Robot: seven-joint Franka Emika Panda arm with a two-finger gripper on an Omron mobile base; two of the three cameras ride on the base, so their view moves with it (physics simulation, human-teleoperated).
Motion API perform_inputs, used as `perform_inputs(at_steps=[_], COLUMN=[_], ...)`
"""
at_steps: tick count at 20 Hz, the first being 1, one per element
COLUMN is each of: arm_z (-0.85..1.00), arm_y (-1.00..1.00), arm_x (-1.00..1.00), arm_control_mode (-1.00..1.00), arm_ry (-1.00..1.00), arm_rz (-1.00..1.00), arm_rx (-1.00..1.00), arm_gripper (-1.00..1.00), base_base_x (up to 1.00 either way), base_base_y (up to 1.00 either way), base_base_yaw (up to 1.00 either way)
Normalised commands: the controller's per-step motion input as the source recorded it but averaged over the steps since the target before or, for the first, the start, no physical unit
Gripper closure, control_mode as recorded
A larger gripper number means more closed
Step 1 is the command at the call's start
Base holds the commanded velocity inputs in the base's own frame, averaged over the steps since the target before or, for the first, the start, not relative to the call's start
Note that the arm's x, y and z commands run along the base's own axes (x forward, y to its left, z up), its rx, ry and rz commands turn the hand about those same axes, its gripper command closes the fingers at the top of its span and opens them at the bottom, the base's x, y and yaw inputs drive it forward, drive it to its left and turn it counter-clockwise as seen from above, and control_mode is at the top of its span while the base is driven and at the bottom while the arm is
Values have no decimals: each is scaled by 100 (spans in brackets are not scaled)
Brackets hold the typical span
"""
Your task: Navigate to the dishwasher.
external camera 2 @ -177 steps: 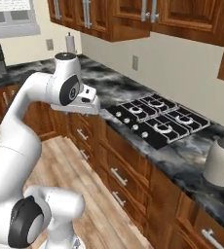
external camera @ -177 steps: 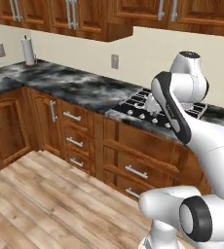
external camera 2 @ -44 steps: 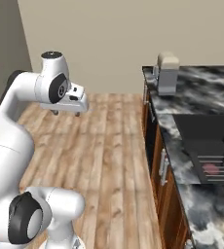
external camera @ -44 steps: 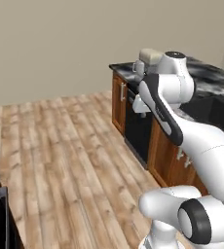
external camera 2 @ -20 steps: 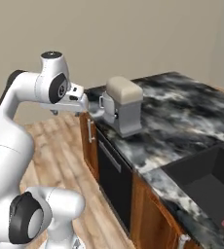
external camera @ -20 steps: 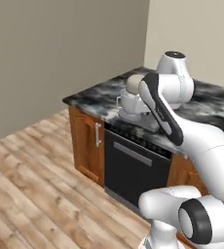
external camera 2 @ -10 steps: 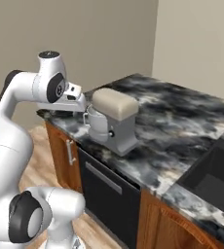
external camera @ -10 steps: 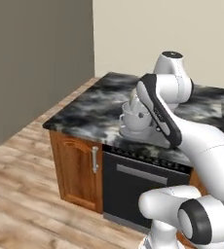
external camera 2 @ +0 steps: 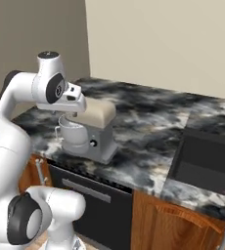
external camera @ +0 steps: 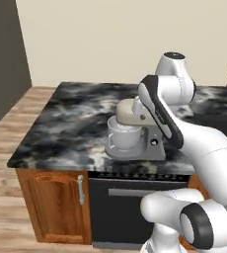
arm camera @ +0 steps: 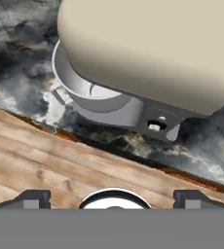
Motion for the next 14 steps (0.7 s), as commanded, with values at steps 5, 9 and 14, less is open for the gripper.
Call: perform_inputs(at_steps=[5, 9, 14], arm_z=[0, 0, 0], arm_y=[0, 0, 0], arm_x=[0, 0, 0], arm_control_mode=[100, 100, 100], arm_ry=[0, 0, 0], arm_rz=[0, 0, 0], arm_rx=[0, 0, 0], arm_gripper=[-100, -100, -100], base_base_x=[73, 69, 67], base_base_y=[28, 37, 45], base_base_yaw=[-53, -48, -36])
